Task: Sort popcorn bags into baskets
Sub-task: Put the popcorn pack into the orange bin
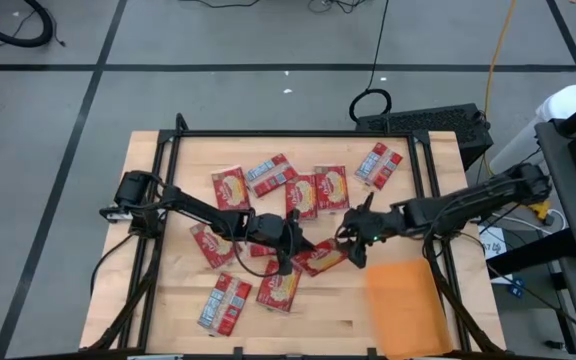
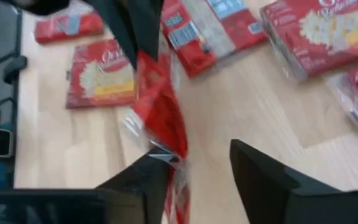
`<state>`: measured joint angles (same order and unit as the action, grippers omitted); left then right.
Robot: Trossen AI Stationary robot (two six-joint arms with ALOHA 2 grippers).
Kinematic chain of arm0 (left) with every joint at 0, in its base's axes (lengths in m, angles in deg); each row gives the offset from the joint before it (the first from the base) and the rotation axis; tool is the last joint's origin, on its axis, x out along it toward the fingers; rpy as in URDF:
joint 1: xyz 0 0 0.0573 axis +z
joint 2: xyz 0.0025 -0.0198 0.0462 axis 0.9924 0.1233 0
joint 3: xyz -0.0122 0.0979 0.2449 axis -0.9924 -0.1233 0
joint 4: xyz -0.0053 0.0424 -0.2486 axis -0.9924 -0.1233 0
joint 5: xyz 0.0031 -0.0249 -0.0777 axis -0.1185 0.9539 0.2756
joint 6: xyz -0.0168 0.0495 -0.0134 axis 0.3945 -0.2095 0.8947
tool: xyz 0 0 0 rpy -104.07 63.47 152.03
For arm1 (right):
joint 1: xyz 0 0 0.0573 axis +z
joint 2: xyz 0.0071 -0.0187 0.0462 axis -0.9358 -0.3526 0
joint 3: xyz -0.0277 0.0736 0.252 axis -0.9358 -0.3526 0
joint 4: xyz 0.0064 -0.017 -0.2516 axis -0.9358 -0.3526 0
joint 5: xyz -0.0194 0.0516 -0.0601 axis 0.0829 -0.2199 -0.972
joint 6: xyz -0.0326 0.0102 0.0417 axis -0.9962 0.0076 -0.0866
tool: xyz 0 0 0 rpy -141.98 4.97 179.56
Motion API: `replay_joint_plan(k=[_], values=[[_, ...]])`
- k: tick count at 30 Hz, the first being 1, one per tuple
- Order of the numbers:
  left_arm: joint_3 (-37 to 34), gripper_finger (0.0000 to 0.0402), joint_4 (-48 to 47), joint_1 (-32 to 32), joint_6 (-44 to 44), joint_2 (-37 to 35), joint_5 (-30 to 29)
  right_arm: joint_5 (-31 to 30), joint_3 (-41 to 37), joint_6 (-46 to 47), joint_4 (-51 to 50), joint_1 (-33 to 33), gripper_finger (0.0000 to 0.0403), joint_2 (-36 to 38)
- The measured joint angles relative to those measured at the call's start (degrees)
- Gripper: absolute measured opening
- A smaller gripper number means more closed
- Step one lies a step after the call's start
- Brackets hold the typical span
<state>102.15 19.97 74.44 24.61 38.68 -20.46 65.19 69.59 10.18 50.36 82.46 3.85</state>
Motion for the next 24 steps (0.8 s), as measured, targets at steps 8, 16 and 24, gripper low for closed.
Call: replay_joint_plan(k=[8,16,24], values=[[0.00,0.0011,0.34,-0.04,0.11,0.00,0.04,0.28,-0.02,-2.43,5.27,2.44,0.0020,-3.05],[0.08,0.0070,1.31,0.03,5.30,-0.08,-0.17,0.04,1.07,-0.68,3.59,3.41,0.0008,-3.03],[0.11,0.0189,0.83,-0.28,9.45,-0.11,-0.15,0.03,10.70,8.36,-15.48,7.09,0.0003,-3.03]])
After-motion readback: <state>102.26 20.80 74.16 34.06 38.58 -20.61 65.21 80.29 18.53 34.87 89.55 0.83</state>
